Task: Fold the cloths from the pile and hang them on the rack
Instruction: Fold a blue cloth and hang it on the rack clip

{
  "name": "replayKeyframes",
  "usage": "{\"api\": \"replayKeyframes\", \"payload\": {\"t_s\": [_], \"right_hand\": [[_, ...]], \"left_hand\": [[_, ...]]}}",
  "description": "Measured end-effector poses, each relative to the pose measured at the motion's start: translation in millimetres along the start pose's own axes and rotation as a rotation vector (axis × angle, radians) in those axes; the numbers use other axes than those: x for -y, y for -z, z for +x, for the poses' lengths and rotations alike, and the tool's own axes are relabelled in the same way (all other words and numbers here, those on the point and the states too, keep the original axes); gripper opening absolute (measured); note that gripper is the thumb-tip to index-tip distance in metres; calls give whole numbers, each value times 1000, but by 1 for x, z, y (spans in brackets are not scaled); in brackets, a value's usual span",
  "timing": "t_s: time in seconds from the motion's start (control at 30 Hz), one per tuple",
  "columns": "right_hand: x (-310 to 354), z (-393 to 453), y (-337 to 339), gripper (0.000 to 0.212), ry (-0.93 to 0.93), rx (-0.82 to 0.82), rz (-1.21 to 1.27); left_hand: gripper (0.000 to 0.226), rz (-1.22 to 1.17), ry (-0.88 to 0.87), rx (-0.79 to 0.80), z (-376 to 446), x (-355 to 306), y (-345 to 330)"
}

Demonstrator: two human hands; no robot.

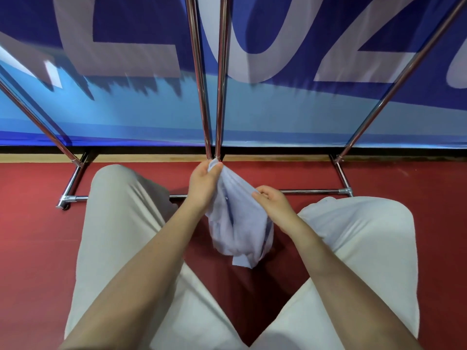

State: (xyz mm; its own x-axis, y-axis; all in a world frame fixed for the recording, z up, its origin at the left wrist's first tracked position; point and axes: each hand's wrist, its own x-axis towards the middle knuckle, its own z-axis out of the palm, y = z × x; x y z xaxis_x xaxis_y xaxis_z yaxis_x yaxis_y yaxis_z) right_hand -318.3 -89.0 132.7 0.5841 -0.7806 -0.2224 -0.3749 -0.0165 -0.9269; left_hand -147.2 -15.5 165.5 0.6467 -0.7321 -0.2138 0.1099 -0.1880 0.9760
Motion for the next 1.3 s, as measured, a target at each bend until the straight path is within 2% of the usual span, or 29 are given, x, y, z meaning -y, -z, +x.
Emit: {"api": "replayKeyframes", "payload": {"t_s": [0.23, 0.3, 0.4, 0.53, 0.63, 0.73, 0.8, 0.87, 0.93, 1.03, 1.17, 1.23, 1.3], "right_hand": [[-22, 8, -10, 27, 25, 75, -290], [-32, 10, -11, 26, 11, 88, -355], [-49, 7, -7, 32, -39, 80, -477], [-66, 4, 3, 28, -148, 32, -570], [-63, 7, 2, 16, -189, 17, -530], [-46, 8, -3, 18, -192, -65, -305], [-29, 7, -5, 22, -195, -92, -132], [-12, 4, -4, 17, -117, -83, -43], [2, -2, -2, 11, -16, -30, -57], [11, -11, -3, 15, 15, 35, -47], [16, -15, -11, 23, 58, 33, -1], [19, -13, -16, 26, 91, 1, 2], [24, -9, -19, 23, 85, -44, 33]], "left_hand": [[19, 64, -13, -102, -1, 0, 26], [23, 171, -73, -146, 1, 2, 37], [18, 302, -174, -216, 2, 5, 52], [24, 254, -163, -352, 6, 7, 64], [20, 159, -91, -407, 12, 9, 71], [22, 26, 49, -442, 18, 15, 75], [14, -131, 157, -482, 21, 18, 77], [18, -233, 260, -496, 23, 21, 80], [18, -211, 325, -467, 23, 23, 78], [27, -83, 373, -324, 16, 27, 63], [24, 226, 245, -11, -7, 36, 25], [41, 331, 167, 49, -14, 41, 8], [47, 382, 136, 69, -16, 41, -3]]}}
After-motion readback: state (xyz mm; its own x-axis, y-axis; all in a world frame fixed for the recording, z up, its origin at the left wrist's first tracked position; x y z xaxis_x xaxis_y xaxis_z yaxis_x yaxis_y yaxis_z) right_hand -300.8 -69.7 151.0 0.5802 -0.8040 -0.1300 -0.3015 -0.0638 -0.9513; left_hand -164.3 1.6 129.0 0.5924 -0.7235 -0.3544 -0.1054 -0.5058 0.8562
